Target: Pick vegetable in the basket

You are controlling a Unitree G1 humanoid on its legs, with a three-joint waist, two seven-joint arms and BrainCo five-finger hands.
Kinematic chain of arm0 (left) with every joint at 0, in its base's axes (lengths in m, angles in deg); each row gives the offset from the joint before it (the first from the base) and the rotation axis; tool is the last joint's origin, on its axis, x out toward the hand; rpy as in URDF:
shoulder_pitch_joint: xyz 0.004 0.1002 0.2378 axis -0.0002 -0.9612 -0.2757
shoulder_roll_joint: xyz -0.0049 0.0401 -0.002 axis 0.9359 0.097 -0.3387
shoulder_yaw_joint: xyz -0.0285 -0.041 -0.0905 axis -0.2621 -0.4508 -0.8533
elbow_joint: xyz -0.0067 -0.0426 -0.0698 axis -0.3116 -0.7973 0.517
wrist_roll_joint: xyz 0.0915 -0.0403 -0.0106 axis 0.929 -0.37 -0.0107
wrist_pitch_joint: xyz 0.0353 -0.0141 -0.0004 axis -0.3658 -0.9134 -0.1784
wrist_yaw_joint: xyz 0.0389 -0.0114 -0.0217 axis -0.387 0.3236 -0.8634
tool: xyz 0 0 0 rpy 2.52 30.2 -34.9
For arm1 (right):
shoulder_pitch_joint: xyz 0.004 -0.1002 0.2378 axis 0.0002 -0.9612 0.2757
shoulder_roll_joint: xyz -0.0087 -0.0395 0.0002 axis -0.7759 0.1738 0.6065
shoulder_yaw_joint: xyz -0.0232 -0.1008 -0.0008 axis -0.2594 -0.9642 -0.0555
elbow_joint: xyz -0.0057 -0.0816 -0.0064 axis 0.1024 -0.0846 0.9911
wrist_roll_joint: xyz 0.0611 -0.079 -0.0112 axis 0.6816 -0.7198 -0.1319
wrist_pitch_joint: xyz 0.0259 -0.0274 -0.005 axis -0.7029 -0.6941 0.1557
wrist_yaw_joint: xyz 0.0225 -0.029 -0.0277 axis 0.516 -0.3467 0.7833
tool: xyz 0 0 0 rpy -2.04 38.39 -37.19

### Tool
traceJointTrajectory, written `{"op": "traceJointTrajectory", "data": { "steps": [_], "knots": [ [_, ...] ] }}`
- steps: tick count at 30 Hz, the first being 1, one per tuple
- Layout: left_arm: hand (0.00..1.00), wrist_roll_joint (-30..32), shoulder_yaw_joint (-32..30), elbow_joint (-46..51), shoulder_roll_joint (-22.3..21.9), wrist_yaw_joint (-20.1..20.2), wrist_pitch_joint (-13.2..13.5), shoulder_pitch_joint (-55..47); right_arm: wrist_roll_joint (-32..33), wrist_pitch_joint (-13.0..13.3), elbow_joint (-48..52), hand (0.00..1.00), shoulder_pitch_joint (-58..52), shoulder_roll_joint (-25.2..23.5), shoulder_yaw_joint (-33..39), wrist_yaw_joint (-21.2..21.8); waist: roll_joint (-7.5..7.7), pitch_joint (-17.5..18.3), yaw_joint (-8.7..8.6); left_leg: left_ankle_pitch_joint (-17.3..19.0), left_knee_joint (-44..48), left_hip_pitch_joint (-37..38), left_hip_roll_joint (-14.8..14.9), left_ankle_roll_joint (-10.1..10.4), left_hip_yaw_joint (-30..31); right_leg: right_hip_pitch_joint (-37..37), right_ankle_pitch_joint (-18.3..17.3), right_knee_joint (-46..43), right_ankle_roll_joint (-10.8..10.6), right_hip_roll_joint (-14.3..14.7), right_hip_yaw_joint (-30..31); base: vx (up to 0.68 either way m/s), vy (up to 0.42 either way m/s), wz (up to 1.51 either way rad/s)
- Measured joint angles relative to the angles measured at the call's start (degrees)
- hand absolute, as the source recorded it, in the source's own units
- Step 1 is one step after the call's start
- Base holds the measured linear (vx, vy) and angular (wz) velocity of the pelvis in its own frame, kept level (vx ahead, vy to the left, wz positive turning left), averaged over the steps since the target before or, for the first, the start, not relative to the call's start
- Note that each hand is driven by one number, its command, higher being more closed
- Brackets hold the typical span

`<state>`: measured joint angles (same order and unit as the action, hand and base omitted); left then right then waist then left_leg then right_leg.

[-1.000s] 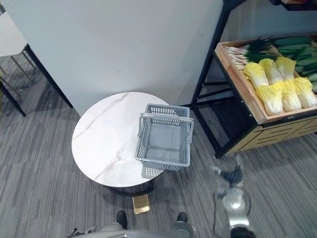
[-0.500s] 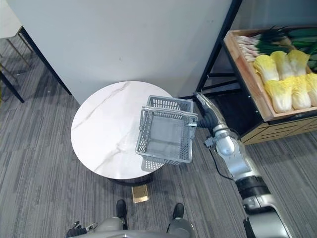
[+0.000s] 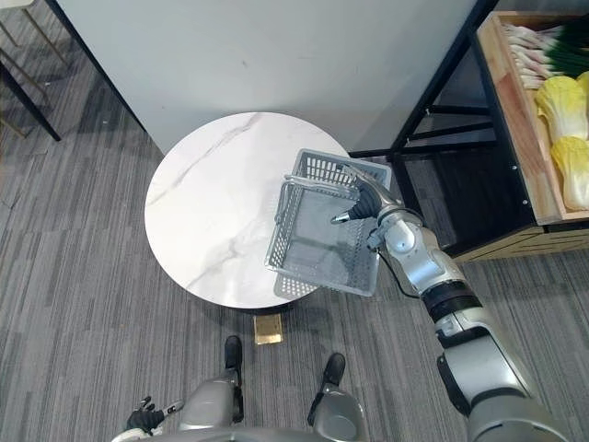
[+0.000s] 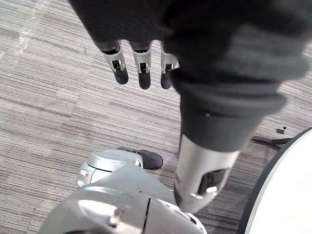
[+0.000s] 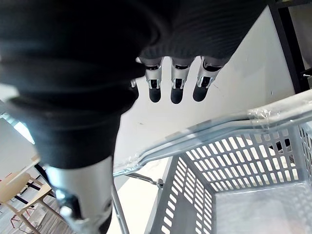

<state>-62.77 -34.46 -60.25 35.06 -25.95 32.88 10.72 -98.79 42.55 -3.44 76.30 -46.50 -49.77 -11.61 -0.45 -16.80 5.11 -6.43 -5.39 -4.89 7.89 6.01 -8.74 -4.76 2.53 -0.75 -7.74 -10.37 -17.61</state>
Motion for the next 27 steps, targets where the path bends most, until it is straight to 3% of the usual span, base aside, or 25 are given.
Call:
{"op": "traceJointTrajectory", "data": {
  "steps": [17, 27],
  "knots": [
    [0.00, 0.0, 0.0, 2.4, -0.2, 0.4, 0.0, 0.1, -1.3, 0.1, -8.4, 0.00, 7.9, 0.1, -1.5, -0.1, -0.34, -4.6, 0.32, -0.1, 0.0, -1.0, -0.4, -0.1, 1.2, -0.2, 0.0, 0.5, 0.0, -0.1, -1.0, 0.01, 0.000, 0.02],
    [0.00, 0.0, 0.0, 3.0, -0.2, 1.1, 0.0, 0.1, -3.0, 0.6, -11.5, 0.00, 9.9, 3.3, -1.4, -0.7, -0.68, -6.7, 1.36, -0.2, 0.0, -2.1, -0.6, -0.2, 1.6, -1.1, 0.0, 0.4, 0.0, -0.3, -1.2, 0.00, 0.000, 0.00]
  ]
}}
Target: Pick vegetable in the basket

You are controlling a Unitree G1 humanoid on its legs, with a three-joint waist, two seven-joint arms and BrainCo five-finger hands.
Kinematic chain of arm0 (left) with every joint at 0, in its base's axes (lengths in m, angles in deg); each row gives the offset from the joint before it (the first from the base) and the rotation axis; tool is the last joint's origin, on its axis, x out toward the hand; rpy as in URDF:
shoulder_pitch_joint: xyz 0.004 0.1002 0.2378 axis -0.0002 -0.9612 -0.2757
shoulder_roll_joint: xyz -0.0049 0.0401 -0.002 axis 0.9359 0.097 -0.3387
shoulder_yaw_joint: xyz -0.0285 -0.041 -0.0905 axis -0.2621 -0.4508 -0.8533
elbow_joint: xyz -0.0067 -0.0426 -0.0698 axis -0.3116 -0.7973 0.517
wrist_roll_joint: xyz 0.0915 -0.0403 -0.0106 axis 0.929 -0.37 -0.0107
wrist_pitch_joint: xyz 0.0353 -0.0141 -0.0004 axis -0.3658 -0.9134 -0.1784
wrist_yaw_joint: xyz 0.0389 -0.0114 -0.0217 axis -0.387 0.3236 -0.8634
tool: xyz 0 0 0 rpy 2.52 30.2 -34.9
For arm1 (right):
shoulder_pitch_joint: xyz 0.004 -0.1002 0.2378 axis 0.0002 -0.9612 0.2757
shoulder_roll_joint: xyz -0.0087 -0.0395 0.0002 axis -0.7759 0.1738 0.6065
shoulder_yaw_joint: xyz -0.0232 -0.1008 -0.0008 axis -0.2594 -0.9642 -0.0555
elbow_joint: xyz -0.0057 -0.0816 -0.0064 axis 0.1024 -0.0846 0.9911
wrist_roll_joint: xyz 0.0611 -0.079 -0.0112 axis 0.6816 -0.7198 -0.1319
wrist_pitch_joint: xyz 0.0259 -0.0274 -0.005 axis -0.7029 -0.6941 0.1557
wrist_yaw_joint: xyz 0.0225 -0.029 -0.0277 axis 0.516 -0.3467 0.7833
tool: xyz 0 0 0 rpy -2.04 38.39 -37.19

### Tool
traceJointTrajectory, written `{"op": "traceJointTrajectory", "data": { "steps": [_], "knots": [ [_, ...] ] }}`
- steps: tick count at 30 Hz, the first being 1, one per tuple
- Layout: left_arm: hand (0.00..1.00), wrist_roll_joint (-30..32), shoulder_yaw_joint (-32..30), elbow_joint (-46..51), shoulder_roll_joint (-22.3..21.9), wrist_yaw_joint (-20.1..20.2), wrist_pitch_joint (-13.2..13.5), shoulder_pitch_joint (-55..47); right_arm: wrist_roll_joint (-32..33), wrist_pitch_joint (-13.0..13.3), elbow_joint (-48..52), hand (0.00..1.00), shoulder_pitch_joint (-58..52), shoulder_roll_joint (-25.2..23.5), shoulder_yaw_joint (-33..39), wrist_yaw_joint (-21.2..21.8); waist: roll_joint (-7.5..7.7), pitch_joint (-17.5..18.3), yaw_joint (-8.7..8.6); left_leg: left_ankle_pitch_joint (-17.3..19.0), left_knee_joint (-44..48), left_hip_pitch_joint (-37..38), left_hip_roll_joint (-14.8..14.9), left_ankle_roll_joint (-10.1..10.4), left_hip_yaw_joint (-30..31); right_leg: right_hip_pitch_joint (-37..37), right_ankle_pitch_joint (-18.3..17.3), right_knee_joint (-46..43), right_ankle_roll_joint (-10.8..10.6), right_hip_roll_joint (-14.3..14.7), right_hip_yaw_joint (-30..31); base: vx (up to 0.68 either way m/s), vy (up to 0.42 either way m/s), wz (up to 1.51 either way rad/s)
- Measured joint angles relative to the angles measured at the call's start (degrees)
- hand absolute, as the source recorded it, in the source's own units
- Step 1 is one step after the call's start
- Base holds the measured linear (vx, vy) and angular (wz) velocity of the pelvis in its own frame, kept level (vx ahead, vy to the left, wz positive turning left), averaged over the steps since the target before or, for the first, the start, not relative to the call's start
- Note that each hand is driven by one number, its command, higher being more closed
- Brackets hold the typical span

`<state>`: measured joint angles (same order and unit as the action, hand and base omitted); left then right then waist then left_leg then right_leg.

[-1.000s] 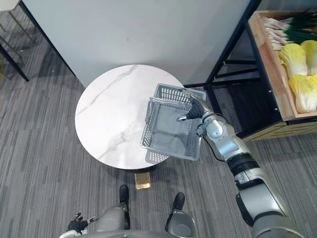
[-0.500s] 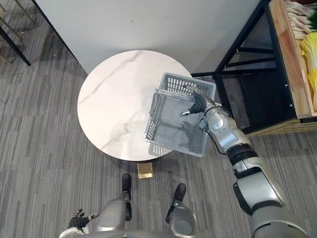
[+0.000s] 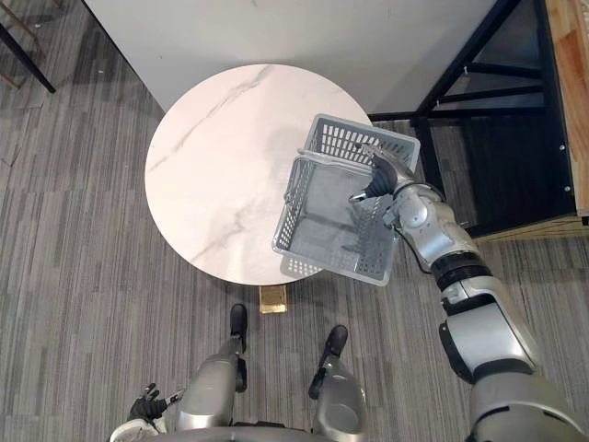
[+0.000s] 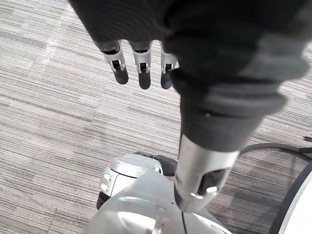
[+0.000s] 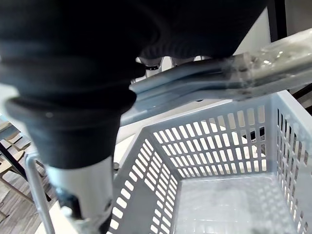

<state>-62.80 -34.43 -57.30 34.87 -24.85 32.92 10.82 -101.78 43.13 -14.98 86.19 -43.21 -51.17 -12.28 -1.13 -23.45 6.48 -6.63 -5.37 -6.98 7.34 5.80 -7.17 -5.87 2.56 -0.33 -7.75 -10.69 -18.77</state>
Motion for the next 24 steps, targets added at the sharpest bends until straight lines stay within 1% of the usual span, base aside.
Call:
{"op": "traceJointTrajectory", "data": {
  "steps": [4, 10, 11, 17, 18, 21, 24],
  "knots": [
    [0.00, -0.1, 0.0, 1.0, 0.0, 0.3, 0.1, 0.0, -0.1, 1.2, -1.4, 0.00, 0.4, 1.0, 0.1, -0.2, 0.01, -0.3, 0.10, 0.0, 0.0, 0.0, -0.3, 0.0, 0.0, 0.0, 0.0, -0.1, 0.0, -0.3, 0.1, 0.00, 0.000, 0.00],
    [0.00, -0.3, 0.1, 1.1, 0.0, 1.2, 0.0, 0.0, -0.3, 2.1, -1.5, 0.00, 0.1, 2.0, 0.2, -0.3, 0.10, -0.5, 0.09, 0.0, 0.0, -0.2, -0.3, 0.0, -0.1, -0.9, 0.0, -0.9, 0.0, -0.4, 0.6, -0.01, 0.003, -0.02],
    [0.00, -0.3, 0.1, 1.1, 0.0, 1.2, 0.0, 0.0, -0.3, 2.1, -1.5, 1.00, 0.0, 2.4, 0.2, -0.3, 0.12, -0.6, 0.10, 0.0, 0.1, -0.2, -0.3, 0.0, -0.1, -0.9, 0.0, -1.0, 0.1, -0.5, 0.6, 0.00, 0.000, 0.00],
    [0.00, -0.3, 0.9, 1.4, 0.1, 1.4, 0.1, 0.1, -0.4, 2.7, -1.4, 1.00, -0.2, 3.4, 0.8, 0.0, 0.25, -0.7, 0.04, 0.1, 0.7, -0.9, -0.1, 0.0, -0.4, -2.0, -0.1, -1.8, 0.1, -0.4, 1.4, -0.01, 0.002, -0.04],
    [0.00, -0.3, 1.0, 1.5, 0.2, 1.4, 0.1, 0.1, -0.4, 3.5, -1.4, 1.00, -0.5, 3.4, 1.1, 0.3, 0.27, -0.7, 0.03, 0.1, 0.7, -0.9, -0.1, 0.0, -0.4, -2.0, -0.1, -1.8, 0.1, -0.4, 1.4, 0.00, 0.000, 0.00],
    [0.00, -0.3, 1.1, 1.5, 0.2, 1.3, 0.1, 0.7, -0.5, 4.5, -1.4, 1.00, -0.7, 3.4, 1.5, 0.7, 0.38, -0.8, 0.07, 0.1, 0.8, -0.9, -0.1, 0.0, -0.4, -2.0, -0.1, -1.8, 0.1, -0.4, 1.5, 0.00, 0.000, 0.00],
    [0.00, -0.3, 1.1, 1.5, 0.3, 1.4, 0.0, 0.8, -0.6, 4.5, -1.4, 1.00, -0.8, 3.4, 1.7, 0.8, 0.54, -0.9, 0.11, 0.1, 0.8, -1.0, -0.1, 0.0, -0.4, -2.0, -0.1, -1.8, 0.1, -0.4, 1.5, 0.00, 0.000, 0.00]
  ]
}}
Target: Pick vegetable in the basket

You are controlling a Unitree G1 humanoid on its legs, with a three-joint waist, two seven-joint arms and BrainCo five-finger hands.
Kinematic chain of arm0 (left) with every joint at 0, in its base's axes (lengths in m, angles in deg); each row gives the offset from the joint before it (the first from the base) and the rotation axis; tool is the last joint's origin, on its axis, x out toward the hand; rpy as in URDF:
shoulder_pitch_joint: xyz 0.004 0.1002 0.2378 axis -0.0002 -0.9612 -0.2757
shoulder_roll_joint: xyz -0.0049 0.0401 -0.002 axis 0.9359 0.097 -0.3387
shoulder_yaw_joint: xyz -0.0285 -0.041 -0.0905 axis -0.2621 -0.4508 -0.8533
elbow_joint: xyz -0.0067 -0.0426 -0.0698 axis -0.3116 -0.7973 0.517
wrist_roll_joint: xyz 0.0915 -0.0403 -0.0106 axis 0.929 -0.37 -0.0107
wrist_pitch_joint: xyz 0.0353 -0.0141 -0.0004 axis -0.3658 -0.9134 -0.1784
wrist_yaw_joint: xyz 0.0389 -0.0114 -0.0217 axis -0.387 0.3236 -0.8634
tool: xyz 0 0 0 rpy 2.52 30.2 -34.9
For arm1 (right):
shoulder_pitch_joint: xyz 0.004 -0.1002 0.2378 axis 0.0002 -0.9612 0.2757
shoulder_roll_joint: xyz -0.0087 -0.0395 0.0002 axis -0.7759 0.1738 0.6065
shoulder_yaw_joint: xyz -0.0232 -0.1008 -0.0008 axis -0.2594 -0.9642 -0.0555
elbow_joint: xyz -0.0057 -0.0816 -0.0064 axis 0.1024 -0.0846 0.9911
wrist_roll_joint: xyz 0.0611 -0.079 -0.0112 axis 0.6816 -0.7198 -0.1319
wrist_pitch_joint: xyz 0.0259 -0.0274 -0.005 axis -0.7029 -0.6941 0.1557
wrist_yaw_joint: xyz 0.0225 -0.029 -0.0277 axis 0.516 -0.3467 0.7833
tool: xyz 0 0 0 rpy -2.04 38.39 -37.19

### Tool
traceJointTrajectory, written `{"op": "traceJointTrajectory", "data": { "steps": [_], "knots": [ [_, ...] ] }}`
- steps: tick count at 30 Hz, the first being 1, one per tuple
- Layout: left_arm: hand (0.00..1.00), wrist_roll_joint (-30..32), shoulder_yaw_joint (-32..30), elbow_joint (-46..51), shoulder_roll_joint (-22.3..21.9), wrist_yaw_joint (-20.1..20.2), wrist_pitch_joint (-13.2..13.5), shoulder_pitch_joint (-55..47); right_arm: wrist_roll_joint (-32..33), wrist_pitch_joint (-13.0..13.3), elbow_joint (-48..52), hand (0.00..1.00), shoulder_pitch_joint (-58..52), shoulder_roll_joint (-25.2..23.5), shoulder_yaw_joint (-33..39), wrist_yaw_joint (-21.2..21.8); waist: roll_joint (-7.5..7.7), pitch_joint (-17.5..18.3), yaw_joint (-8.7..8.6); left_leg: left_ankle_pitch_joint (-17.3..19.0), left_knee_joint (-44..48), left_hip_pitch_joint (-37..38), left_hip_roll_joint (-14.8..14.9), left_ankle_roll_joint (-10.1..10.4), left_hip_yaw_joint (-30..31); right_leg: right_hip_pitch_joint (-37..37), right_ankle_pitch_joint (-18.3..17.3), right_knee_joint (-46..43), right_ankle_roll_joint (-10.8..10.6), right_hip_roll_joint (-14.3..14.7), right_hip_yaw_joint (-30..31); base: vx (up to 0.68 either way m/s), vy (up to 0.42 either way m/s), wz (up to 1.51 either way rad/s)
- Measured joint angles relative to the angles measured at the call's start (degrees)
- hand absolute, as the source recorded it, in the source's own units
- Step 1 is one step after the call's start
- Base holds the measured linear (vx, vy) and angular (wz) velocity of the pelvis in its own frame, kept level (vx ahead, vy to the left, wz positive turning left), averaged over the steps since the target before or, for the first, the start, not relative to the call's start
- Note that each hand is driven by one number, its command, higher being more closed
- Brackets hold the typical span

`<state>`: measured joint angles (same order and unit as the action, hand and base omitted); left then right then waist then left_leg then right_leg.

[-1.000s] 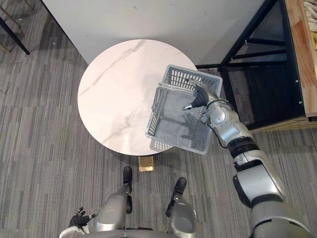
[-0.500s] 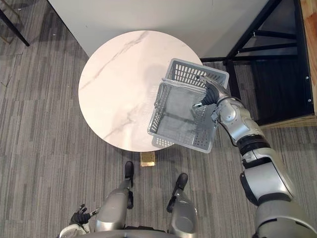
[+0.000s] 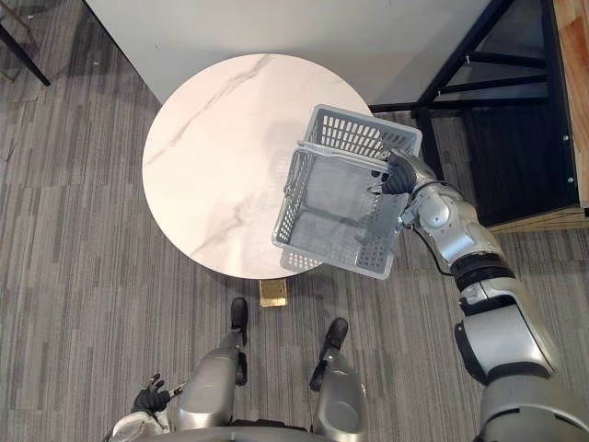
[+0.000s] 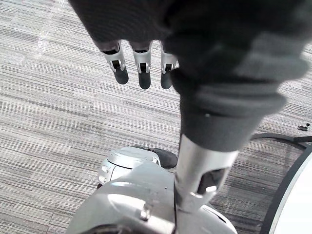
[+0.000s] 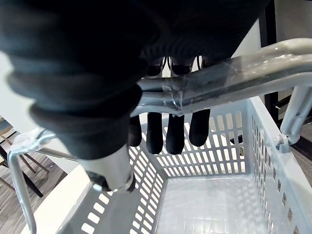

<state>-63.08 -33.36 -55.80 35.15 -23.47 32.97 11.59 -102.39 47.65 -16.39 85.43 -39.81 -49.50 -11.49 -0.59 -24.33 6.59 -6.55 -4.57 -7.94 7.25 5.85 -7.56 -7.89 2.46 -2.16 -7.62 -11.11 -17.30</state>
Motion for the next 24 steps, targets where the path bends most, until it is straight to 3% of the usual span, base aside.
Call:
{"op": "traceJointTrajectory", "data": {
  "steps": [7, 18, 22, 24],
  "knots": [
    [0.00, 0.0, 0.0, 0.1, 0.0, 0.0, 0.1, 0.0, -2.5, 0.0, 0.0, 1.00, -1.2, -0.1, -0.6, 0.2, 0.05, 0.0, 0.16, 0.0, 0.0, 0.0, 0.0, 0.0, 0.0, 0.0, 0.0, 0.0, 0.0, 0.0, 0.0, 0.00, 0.000, 0.00],
    [0.00, 0.5, 0.1, -0.2, 0.0, -0.5, 0.5, 0.1, -8.3, 5.0, 0.0, 1.00, -1.5, -0.1, -4.6, -2.4, 0.31, 0.2, 0.10, 0.0, 0.4, 0.5, 0.1, 0.0, 0.1, 0.6, 0.0, -0.3, 0.0, 0.0, 0.1, 0.00, 0.000, 0.00],
    [0.00, 1.8, 0.0, -0.7, 0.1, -1.3, 1.2, 0.1, -10.8, 6.9, 2.9, 1.00, -1.6, 0.0, -6.4, -3.2, 1.09, 1.0, -0.06, 0.0, 0.3, 1.4, 0.1, 0.0, -0.1, 1.4, 0.2, 0.0, 0.0, 0.1, 0.3, 0.00, 0.001, -0.02],
    [0.00, 2.8, 0.0, -1.0, 0.7, -1.6, 1.2, -0.2, -11.2, 7.5, 7.4, 1.00, -2.4, 0.5, -6.8, -3.7, 2.23, 2.9, -0.06, -0.1, 0.0, 1.7, 0.3, 0.0, -0.7, 1.4, 0.5, 0.6, 0.0, 0.3, 0.7, 0.01, 0.003, -0.11]
  ]
}}
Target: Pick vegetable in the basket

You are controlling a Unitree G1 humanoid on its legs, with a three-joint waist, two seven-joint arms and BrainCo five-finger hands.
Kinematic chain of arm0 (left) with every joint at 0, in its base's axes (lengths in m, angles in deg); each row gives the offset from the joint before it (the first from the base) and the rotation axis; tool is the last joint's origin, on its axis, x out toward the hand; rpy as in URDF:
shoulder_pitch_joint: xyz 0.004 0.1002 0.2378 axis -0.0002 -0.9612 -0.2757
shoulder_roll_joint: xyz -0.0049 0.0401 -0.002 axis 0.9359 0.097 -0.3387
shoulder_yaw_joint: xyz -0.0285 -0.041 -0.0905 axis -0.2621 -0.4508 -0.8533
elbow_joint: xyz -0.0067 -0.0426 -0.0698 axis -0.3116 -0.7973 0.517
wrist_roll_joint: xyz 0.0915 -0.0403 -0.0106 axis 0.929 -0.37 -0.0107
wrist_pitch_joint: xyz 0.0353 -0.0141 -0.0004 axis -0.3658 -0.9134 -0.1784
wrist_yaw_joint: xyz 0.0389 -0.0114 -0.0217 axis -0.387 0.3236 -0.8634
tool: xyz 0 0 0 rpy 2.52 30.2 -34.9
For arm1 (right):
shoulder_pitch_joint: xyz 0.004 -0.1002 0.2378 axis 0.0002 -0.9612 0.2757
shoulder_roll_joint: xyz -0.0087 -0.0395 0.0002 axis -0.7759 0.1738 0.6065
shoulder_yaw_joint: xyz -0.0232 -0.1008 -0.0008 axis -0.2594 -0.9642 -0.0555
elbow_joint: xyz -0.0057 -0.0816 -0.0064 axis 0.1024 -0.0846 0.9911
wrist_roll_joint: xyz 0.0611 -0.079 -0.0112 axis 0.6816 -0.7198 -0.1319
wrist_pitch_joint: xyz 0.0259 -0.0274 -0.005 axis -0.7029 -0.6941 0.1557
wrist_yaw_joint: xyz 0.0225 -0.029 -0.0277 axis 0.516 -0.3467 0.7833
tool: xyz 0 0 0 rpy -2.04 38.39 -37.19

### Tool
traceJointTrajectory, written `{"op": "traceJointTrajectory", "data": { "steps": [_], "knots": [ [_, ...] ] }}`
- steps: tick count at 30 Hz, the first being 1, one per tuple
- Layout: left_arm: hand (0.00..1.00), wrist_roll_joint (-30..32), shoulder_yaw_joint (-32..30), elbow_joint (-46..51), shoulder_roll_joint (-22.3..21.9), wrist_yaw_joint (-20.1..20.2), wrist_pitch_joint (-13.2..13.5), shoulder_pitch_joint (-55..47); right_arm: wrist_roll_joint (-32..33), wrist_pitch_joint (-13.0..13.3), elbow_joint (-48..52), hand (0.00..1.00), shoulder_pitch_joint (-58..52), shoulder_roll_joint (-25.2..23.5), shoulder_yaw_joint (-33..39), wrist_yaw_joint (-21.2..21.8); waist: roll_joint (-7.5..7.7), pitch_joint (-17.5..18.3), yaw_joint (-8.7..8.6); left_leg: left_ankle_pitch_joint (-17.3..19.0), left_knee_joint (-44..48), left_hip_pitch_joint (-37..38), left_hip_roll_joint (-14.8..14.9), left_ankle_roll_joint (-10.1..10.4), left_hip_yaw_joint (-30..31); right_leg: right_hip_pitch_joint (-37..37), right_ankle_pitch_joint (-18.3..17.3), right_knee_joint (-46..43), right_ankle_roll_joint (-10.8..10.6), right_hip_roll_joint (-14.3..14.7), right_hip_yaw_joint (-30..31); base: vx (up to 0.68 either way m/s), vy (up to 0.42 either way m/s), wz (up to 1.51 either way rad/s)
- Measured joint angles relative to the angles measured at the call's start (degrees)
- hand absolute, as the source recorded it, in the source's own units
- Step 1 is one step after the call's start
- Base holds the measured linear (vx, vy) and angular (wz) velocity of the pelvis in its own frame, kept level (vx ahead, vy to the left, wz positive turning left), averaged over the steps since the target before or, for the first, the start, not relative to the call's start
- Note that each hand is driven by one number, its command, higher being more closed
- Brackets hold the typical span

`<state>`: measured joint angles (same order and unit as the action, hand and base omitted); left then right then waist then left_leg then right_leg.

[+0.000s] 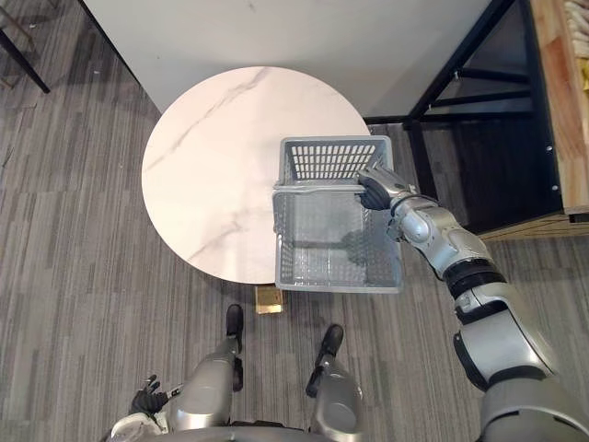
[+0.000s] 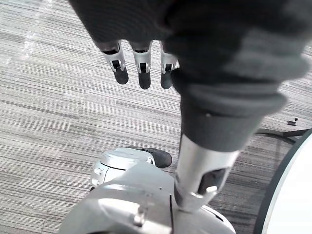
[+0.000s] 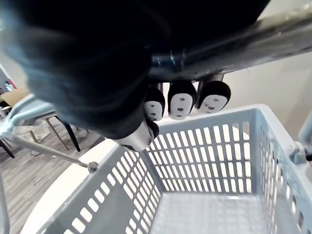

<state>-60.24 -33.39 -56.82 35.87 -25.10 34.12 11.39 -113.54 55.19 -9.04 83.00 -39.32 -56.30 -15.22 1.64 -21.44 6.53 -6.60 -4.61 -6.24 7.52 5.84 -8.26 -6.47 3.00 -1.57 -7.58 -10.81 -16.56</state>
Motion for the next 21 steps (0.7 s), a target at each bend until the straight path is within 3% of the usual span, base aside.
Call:
{"op": "traceJointTrajectory", "data": {
  "steps": [3, 5, 10, 21],
  "knots": [
    [0.00, 0.6, -0.1, -1.1, 0.6, -0.3, -0.5, -0.6, 0.2, 1.5, 6.4, 1.00, -2.0, 1.2, -0.4, -0.2, 1.44, 2.5, -0.30, 0.0, -0.8, 1.4, -0.1, 0.0, -1.1, 1.0, 0.8, 1.6, -0.1, 0.2, 0.9, 0.03, 0.004, -0.19],
    [0.00, 2.2, -0.3, -1.4, 1.4, -0.7, -1.2, -1.4, 0.6, 3.9, 11.4, 1.00, -3.8, 2.3, -0.8, -0.3, 2.50, 5.5, -1.06, 0.1, -0.8, 2.1, -0.1, 0.1, -1.9, 1.3, 0.9, 1.9, -0.2, 0.2, 1.4, 0.02, 0.005, -0.16],
    [0.00, 4.0, -0.4, -2.0, 1.4, -1.1, -1.2, -2.3, 0.7, 7.7, 18.1, 1.00, -7.6, 5.5, -1.0, -0.2, 2.76, 9.4, -1.69, 0.5, -0.9, 3.5, 0.0, 0.4, -2.8, 2.1, 1.1, 2.9, -0.3, 0.4, 2.5, -0.03, 0.004, -0.12],
    [0.00, 4.3, -1.7, -4.9, 0.8, -1.2, -1.2, -4.6, 1.3, 8.9, 24.7, 1.00, -15.6, 6.2, -0.8, 3.8, 2.35, 13.9, -3.32, 1.1, -0.9, 5.4, 0.2, 0.7, -5.3, 3.7, 2.5, 4.9, -0.4, 0.8, 4.7, -0.01, 0.000, -0.11]
  ]
}}
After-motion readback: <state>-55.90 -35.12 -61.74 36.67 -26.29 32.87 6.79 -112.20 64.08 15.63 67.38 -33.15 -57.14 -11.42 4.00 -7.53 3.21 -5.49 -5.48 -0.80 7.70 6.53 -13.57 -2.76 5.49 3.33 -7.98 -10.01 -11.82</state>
